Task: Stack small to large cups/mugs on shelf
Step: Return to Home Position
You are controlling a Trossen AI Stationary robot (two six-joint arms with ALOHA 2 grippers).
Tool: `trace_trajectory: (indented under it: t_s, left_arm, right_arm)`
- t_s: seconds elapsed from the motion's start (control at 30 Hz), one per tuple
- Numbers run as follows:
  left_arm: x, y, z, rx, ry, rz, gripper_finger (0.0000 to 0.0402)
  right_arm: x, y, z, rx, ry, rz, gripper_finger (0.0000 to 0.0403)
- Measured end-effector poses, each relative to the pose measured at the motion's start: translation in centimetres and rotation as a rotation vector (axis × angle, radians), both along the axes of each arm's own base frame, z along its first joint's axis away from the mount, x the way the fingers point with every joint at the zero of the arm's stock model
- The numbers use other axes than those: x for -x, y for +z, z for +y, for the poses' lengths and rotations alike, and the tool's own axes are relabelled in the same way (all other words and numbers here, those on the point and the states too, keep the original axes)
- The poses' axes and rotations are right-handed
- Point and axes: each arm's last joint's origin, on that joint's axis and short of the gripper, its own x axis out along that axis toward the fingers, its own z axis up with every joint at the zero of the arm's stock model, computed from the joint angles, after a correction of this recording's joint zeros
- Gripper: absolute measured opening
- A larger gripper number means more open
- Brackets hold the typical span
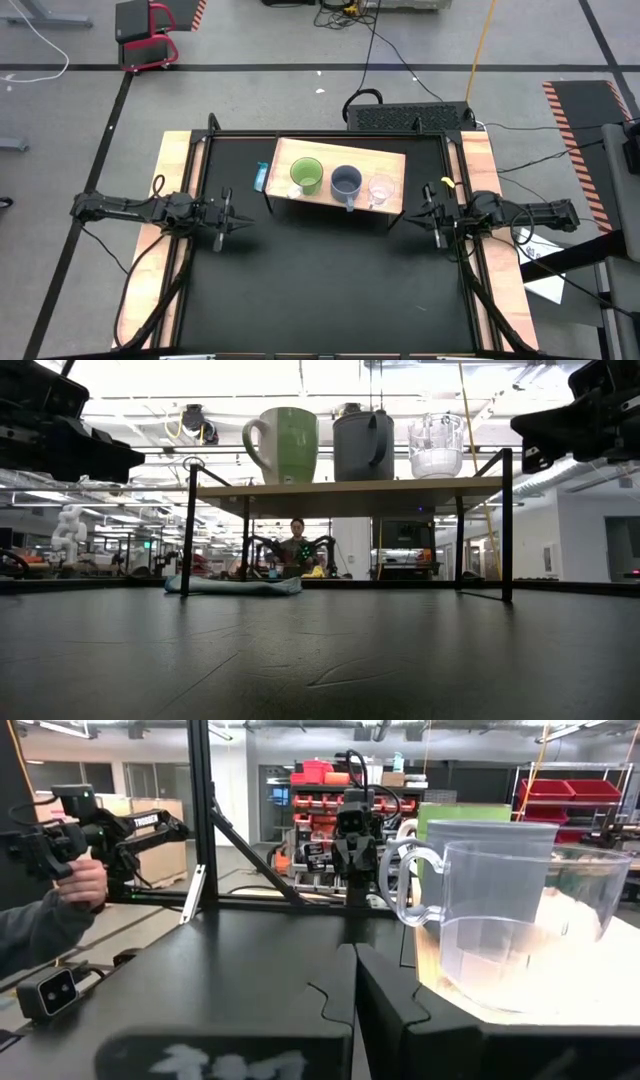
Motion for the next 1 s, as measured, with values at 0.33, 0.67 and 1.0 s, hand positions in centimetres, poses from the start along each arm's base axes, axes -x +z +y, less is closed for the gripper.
trace_trajectory:
  t_s: [0.33,0.67,1.0]
  left_arm:
    - [0.0,0.0,0.01,0.017,0.005,0.002,0.0042]
    - [-0.01,0.03,0.01,0.019,0.005,-0.003,0.0042]
    - [-0.02,0.08,0.01,0.02,0.005,-0.009,0.0042]
  right_arm:
    - [0.0,0.02,0.0,0.01,-0.001,-0.004,0.0]
    - [0.0,0.02,0.0,0.002,0.0,-0.003,0.0]
    - [0.0,0.02,0.0,0.002,0.0,-0.003,0.0]
